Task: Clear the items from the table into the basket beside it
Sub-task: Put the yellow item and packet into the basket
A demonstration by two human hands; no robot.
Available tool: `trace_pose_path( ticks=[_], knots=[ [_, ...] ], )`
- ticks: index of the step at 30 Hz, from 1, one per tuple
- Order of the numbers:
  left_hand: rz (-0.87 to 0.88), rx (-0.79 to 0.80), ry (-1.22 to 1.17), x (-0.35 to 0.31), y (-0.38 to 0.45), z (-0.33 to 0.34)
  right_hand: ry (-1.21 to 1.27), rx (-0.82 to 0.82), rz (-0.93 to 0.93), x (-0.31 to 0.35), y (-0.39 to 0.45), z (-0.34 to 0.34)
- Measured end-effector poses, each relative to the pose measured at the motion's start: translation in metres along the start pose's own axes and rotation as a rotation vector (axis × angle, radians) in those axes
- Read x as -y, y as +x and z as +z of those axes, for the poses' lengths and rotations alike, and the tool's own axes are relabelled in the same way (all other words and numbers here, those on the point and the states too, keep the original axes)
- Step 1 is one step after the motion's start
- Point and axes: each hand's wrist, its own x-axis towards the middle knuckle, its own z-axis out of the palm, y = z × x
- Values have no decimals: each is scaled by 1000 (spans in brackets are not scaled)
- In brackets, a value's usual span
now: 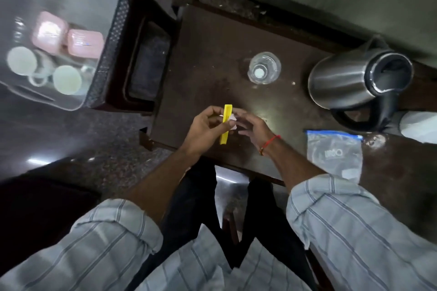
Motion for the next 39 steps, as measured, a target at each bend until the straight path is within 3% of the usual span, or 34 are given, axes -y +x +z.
trace_pose_path(
  ticks=[4,8,14,19,22,25,31,35,39],
  knots=[
    [43,-3,-95,-23,-12,-42,-15,157,-88,30,16,45],
    [86,-23,-116,-55,-14,-91,-56,205,-109,75,34,88],
    [157,-182,-86,-115,-6,-179,-233,-44,-411,166,62,150],
    [172,-466,-142,-150,20,-249,-324,-198,-662,238,93,201],
    [152,-562,-118,-170,47,-280,-408,-282,-699,266,120,232],
    [104,-642,-108,-179,78,-302,-355,-283,-598,278,150,260],
    [9,-701,79,-173,113,-324,-622,-311,-506,270,175,275],
    [22,-716,190,-171,114,-320,-964,-230,-625,269,167,265],
    [149,-778,314,-165,100,-296,-933,-306,-788,262,141,251]
  ],
)
